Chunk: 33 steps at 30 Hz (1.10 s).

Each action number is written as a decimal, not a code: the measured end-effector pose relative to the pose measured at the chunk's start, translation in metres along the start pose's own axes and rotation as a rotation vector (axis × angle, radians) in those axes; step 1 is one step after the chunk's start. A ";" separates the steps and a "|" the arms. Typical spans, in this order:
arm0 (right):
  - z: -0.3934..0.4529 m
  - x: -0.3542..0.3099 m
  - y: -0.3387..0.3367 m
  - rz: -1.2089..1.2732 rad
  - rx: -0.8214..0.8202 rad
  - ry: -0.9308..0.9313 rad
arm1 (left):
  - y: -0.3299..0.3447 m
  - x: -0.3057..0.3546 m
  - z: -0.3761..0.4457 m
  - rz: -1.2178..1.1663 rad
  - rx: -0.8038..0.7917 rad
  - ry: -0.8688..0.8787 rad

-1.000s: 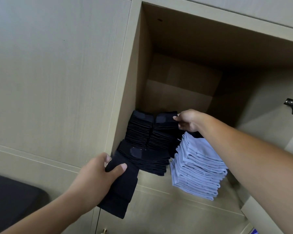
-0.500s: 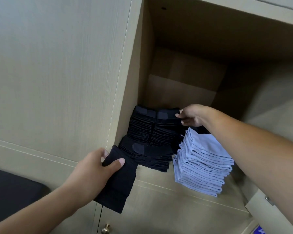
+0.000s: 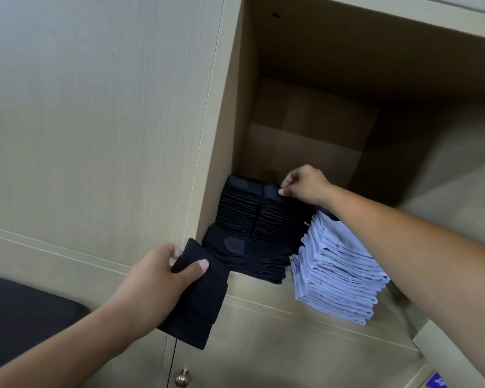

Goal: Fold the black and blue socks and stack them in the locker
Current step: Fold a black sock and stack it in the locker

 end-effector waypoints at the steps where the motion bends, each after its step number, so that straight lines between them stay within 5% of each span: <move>1: -0.002 -0.003 0.003 -0.018 -0.041 -0.043 | 0.000 0.000 0.000 -0.003 -0.003 0.001; 7: -0.004 -0.010 0.016 -0.190 -0.230 -0.096 | 0.002 0.003 0.000 -0.012 -0.013 0.006; 17: -0.004 -0.012 0.023 -0.253 -0.203 -0.102 | 0.003 0.005 -0.001 -0.007 0.007 0.004; 26: -0.034 -0.016 0.000 -0.158 -0.079 -0.163 | -0.005 0.004 -0.002 -0.116 -0.004 -0.031; 33: -0.114 -0.035 0.012 0.176 -0.086 -0.282 | -0.006 0.008 -0.006 -0.214 -0.051 -0.070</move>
Point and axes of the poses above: each hand's wrist, its own z-axis towards the middle knuckle, its own y-axis out of the palm, x = y × z, the point moved 3 cm from there along z, towards the middle knuckle, and after that the axes turned 6 degrees about y, right-handed, at the moved point
